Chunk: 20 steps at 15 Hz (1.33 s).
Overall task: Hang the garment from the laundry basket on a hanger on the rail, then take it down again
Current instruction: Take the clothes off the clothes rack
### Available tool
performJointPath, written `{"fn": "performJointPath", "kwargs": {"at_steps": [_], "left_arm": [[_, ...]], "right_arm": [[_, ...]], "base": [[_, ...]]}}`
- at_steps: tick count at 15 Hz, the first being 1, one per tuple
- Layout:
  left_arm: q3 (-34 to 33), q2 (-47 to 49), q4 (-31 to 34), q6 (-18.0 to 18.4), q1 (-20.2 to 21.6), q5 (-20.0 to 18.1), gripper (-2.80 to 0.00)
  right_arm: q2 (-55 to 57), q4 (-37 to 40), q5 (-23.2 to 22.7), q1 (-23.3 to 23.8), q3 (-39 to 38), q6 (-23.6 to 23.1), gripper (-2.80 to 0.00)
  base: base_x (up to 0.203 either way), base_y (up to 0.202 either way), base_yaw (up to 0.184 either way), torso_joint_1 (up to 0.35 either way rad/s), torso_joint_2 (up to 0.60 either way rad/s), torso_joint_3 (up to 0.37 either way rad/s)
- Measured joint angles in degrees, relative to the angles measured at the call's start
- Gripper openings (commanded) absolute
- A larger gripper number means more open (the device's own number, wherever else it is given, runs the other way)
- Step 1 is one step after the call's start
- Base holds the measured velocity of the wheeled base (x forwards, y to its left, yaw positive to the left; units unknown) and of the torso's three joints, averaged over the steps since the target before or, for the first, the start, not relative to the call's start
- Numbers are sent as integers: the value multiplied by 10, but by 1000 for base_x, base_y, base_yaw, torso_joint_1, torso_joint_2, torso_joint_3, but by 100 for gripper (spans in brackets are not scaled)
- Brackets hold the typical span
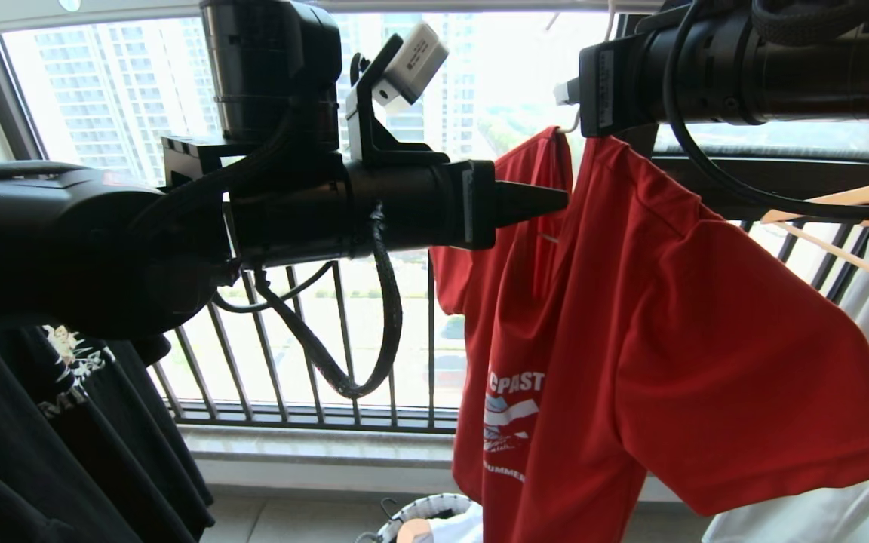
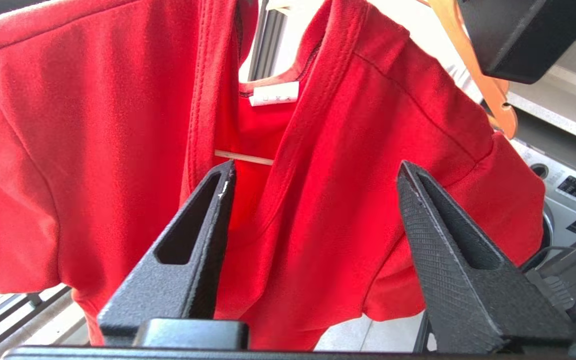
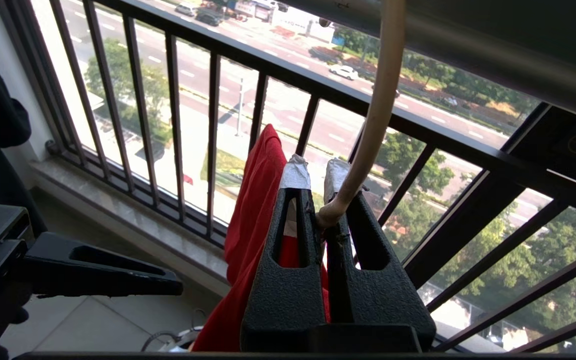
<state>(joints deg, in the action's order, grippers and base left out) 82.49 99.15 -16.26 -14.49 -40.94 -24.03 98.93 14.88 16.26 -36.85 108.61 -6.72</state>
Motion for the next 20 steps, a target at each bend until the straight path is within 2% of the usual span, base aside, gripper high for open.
{"fn": "performJointPath", "kwargs": {"at_steps": [4,7,9,13,15,17,18,19,20], "left_arm": [[26,19,1,-9,-1,-5,0],[36,37,1,-10,-2,-43,0],[49,50,0,-8,-2,-49,0],[56,72,-45,-9,-4,-57,0],[60,79,-48,-10,-5,-94,0],[74,91,-50,-9,-11,-104,0],[81,99,-50,-9,-13,-104,-85],[85,104,-51,-9,-14,-104,-280],[88,109,-51,-8,-15,-104,-280]], "right_arm": [[0,0,0,0,-2,0,-280],[0,0,0,0,-4,0,-280],[0,0,-1,-1,-4,0,-280],[0,0,-1,-2,-4,0,-280],[0,0,-5,-2,-4,0,-280],[0,0,-6,-3,-4,-1,-280],[0,0,-6,-3,-4,-1,-280],[0,0,-6,-3,-3,-1,-280],[0,0,-6,-3,-3,-1,-280]], "base": [[0,0,0,0,0,0],[0,0,0,0,0,0],[0,0,0,0,0,0],[0,0,0,0,0,0],[0,0,0,0,0,0],[0,0,0,0,0,0],[0,0,0,0,0,0],[0,0,0,0,0,0],[0,0,0,0,0,0]]}}
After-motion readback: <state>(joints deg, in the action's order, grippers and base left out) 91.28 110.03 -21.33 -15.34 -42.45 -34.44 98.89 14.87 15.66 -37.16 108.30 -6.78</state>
